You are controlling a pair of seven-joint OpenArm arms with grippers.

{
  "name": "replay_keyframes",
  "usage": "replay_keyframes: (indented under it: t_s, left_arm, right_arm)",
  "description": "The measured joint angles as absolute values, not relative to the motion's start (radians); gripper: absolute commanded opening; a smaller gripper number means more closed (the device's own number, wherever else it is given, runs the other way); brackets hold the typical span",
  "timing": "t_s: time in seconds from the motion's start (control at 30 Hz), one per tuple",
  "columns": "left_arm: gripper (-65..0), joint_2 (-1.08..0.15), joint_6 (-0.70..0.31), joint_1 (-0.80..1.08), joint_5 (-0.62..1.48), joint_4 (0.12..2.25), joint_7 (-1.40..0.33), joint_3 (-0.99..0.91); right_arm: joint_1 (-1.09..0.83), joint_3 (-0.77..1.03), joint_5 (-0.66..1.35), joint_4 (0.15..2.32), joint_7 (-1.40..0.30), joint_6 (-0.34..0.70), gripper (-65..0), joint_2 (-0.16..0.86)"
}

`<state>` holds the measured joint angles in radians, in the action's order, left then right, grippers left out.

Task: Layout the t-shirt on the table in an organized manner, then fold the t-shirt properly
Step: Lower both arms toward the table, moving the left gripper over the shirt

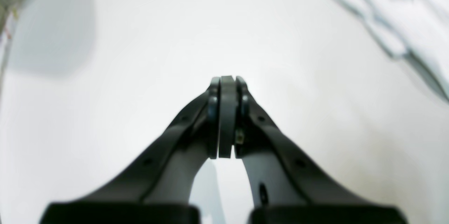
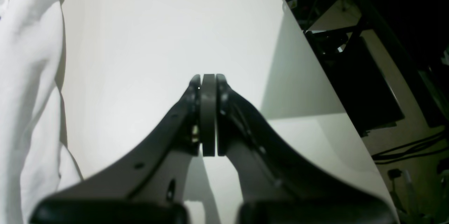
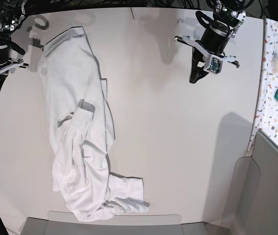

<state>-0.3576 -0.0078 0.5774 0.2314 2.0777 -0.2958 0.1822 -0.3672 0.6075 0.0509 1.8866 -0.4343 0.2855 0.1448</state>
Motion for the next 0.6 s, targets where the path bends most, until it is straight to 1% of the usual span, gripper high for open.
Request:
replay_keyframes:
  t_s: [0.1,0.23,0.3,0.4,0.47,0.6]
  left_arm:
    - [-64.9,-0.342,-0.001,0.523,0.232,2.077,-0.34,0.219]
    - [-64.3,-0.341,-0.009,0.426,0.232,2.077,-0.4,0.335]
    - [-61.6,-0.341,-0.008,0.364,0.232,2.077,-0.442,0.403]
    - [-55.8,-0.319,-0.01,0.275,0.232,2.077,-0.496,0.498]
    - [-52.0,-0.275,-0.015,0.224,0.236,2.077,-0.565,0.538]
    - [-48.5,-0.188,-0.008,0.109,0.236,2.062,-0.691,0.593]
  right_arm:
    - [-0.364,0.607,0.051,1.887,-0.434,0.286,-65.0,0.146]
    - [-0.351,0.606,0.052,1.882,-0.433,0.286,-65.0,0.146]
    - [-0.347,0.604,0.052,1.875,-0.434,0.286,-65.0,0.145]
    - [-0.339,0.604,0.051,1.869,-0.436,0.286,-65.0,0.144]
    - [-0.338,0.604,0.051,1.87,-0.434,0.285,-65.0,0.146]
    - [-0.336,0.604,0.049,1.869,-0.435,0.285,-65.0,0.146]
